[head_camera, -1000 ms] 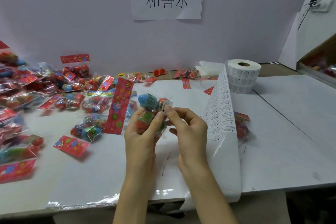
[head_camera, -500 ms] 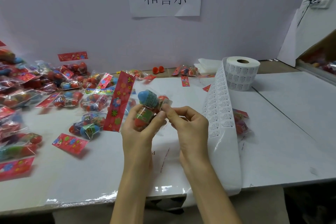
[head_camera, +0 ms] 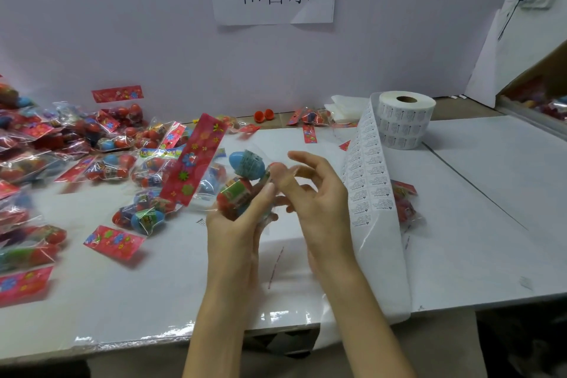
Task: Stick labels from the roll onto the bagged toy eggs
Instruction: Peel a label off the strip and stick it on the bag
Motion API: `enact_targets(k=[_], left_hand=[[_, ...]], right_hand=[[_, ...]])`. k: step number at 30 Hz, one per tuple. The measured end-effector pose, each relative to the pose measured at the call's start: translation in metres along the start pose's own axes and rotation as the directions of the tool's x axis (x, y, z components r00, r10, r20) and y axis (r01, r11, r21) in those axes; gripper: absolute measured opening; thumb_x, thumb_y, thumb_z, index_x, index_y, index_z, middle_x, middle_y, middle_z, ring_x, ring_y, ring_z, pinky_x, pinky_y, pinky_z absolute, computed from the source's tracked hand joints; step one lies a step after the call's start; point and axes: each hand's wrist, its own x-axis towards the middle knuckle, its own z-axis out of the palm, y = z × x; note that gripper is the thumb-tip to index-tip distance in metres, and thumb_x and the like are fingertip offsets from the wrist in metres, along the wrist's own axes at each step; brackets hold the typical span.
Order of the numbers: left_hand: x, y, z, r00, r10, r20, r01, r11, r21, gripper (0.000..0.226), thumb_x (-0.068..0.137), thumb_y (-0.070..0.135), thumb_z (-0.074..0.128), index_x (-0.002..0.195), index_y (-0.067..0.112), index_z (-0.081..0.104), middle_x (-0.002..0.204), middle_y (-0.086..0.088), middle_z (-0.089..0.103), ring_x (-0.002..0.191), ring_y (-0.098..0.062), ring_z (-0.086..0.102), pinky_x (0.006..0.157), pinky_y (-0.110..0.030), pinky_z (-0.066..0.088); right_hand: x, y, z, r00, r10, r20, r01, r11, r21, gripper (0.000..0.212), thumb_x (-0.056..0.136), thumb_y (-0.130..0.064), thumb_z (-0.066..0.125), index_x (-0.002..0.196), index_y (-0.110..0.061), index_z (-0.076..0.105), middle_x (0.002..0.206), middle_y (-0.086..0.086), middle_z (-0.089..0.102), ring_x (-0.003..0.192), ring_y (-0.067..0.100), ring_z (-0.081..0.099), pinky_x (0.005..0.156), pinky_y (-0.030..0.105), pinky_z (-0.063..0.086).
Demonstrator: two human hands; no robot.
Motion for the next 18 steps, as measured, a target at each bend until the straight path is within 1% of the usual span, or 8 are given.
enact_targets(k=[3,7,9,11,14,16,17,18], left_hand=[[0.001,0.0,0.0,1.0,0.007,-0.013,-0.006,0.999,0.041,0.048,0.075,0.03,0.08,0.118,0.011,0.073,0.1,-0.006,0.078,0.092,-0.017,0.072,0.068,-0.019,0.055],[0.003,0.0,0.0,1.0,-0.023,0.019,0.021,0.996,0.082,0.052,0.071,0.025,0.091,0.117,0.014,0.072,0.099,-0.005,0.078,0.087,-0.016,0.073,0.066,-0.02,0.055],[0.004,0.0,0.001,0.999,-0.037,0.034,0.034,0.995,0.096,0.051,0.071,0.029,0.082,0.118,0.014,0.07,0.097,-0.005,0.079,0.083,-0.016,0.075,0.065,-0.02,0.055],[0.003,-0.001,0.002,0.998,-0.048,0.045,0.043,0.994,0.098,0.052,0.07,0.03,0.08,0.118,0.013,0.069,0.094,-0.004,0.079,0.08,-0.016,0.075,0.065,-0.019,0.055],[0.003,-0.002,0.001,0.997,-0.061,0.036,0.058,0.995,0.075,0.053,0.069,0.029,0.082,0.118,0.015,0.069,0.096,-0.003,0.079,0.081,-0.016,0.075,0.065,-0.019,0.055],[0.003,-0.002,0.001,0.998,-0.061,0.019,0.059,0.996,0.059,0.055,0.067,0.028,0.093,0.115,0.018,0.07,0.097,-0.002,0.078,0.085,-0.015,0.075,0.066,-0.02,0.056],[0.003,-0.002,0.001,0.998,-0.059,0.007,0.058,0.997,0.051,0.056,0.065,0.032,0.094,0.114,0.019,0.071,0.097,-0.001,0.078,0.087,-0.015,0.074,0.066,-0.02,0.056],[0.003,-0.002,0.001,0.998,-0.055,-0.007,0.056,0.997,0.044,0.055,0.065,0.037,0.088,0.114,0.019,0.071,0.097,-0.001,0.078,0.087,-0.015,0.074,0.066,-0.02,0.056]], right_hand=[[0.002,-0.002,-0.007,0.998,-0.036,0.05,0.038,0.999,-0.038,0.017,0.082,-0.027,0.084,0.094,-0.018,0.075,0.09,-0.003,0.074,0.075,0.012,0.073,0.062,0.022,0.056],[0.007,-0.008,-0.019,0.997,-0.016,0.069,0.019,0.999,-0.041,0.03,0.073,-0.038,0.081,0.087,-0.011,0.075,0.081,0.003,0.075,0.068,0.018,0.073,0.064,0.029,0.058],[0.009,-0.01,-0.025,0.997,-0.015,0.07,0.019,0.998,-0.054,0.03,0.076,-0.038,0.078,0.082,-0.009,0.075,0.073,0.004,0.073,0.061,0.017,0.068,0.063,0.029,0.057],[0.01,-0.011,-0.029,0.998,-0.01,0.067,0.015,0.997,-0.072,0.026,0.084,-0.035,0.075,0.079,-0.009,0.074,0.069,0.006,0.072,0.06,0.017,0.068,0.061,0.028,0.056],[0.01,-0.012,-0.03,0.996,0.002,0.091,0.006,0.995,-0.096,0.022,0.092,-0.031,0.072,0.085,-0.01,0.074,0.075,0.007,0.074,0.064,0.018,0.07,0.062,0.028,0.057],[0.009,-0.012,-0.029,0.993,0.007,0.115,0.006,0.994,-0.105,0.024,0.086,-0.032,0.077,0.092,-0.009,0.073,0.084,0.009,0.073,0.067,0.02,0.072,0.064,0.032,0.059],[0.009,-0.013,-0.028,0.991,0.004,0.132,0.012,0.993,-0.12,0.025,0.083,-0.031,0.08,0.094,-0.01,0.073,0.087,0.008,0.073,0.068,0.021,0.073,0.065,0.034,0.061],[0.009,-0.013,-0.028,0.989,0.001,0.148,0.019,0.991,-0.135,0.024,0.082,-0.028,0.082,0.096,-0.011,0.073,0.089,0.006,0.073,0.07,0.022,0.074,0.066,0.035,0.062]])
